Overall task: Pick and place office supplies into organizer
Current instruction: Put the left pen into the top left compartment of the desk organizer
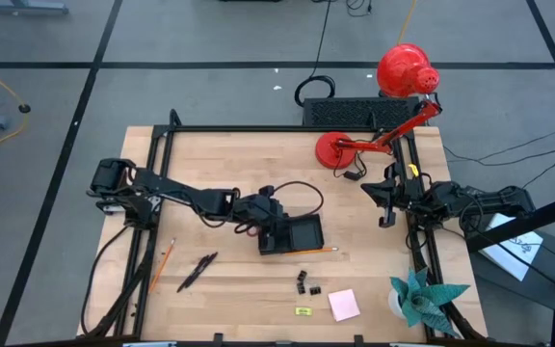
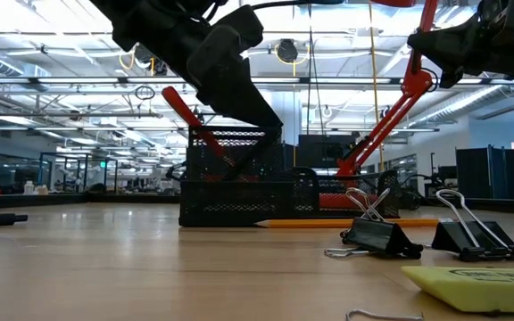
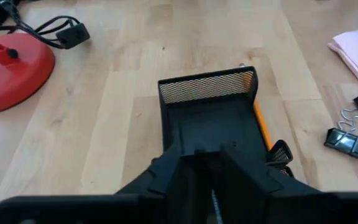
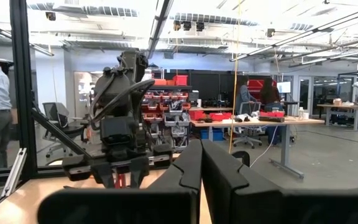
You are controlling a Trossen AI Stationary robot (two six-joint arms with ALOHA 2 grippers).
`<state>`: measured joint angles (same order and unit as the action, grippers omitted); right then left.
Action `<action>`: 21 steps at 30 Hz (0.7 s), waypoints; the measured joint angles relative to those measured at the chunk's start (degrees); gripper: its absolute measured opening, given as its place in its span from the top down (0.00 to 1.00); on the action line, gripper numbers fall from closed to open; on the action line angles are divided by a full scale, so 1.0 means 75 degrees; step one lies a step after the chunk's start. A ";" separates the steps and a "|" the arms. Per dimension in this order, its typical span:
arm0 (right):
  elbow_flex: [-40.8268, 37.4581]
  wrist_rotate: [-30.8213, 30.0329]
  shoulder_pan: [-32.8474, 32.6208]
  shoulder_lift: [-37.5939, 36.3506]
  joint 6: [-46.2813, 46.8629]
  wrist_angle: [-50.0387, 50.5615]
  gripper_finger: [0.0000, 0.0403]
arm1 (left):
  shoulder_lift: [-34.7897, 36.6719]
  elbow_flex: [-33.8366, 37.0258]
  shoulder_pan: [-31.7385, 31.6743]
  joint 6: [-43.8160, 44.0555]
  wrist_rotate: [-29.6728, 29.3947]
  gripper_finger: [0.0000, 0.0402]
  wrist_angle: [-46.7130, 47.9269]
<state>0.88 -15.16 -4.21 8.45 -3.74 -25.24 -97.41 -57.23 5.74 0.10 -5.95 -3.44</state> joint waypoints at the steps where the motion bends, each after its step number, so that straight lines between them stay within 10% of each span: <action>1: 0.0000 0.0000 -0.0003 0.0000 0.0001 0.0001 0.99 | 0.0000 0.0000 0.0000 -0.0056 -0.0013 0.68 -0.0007; 11: -0.0001 0.0002 0.0000 0.0000 -0.0013 -0.0002 0.99 | 0.0000 -0.0648 0.0106 -0.0741 -0.0213 0.58 0.0417; 21: 0.0001 0.0005 0.0000 0.0000 0.0001 0.0044 0.99 | 0.0006 -0.3019 0.1350 -0.0644 -0.0487 0.58 0.4471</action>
<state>0.88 -15.12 -4.21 8.44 -3.73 -24.91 -97.36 -79.87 15.86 -4.73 -9.60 30.09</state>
